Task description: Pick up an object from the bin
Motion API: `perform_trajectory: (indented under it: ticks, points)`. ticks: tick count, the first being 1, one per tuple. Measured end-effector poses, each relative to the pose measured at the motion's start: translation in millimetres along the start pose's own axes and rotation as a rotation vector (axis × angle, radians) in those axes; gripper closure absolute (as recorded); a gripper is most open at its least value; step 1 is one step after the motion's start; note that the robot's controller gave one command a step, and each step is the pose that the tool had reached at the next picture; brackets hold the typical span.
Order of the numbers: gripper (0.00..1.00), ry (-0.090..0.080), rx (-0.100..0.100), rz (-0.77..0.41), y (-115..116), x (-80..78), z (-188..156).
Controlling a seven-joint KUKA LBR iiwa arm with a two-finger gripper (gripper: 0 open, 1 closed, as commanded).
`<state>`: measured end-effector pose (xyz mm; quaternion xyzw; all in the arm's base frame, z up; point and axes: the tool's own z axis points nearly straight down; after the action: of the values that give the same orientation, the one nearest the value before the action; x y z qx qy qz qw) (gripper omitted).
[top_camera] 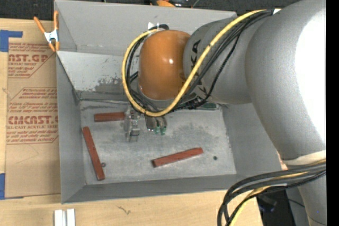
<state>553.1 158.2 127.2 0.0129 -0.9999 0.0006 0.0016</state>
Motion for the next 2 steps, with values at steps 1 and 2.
perform_trajectory:
  ticks: [1, 2]
  points:
    - [0.00, -0.004, -0.003, -0.002, 2, -1.2, -2]
    - [0.00, -0.008, -0.002, -0.169, -9, -40.5, 57]
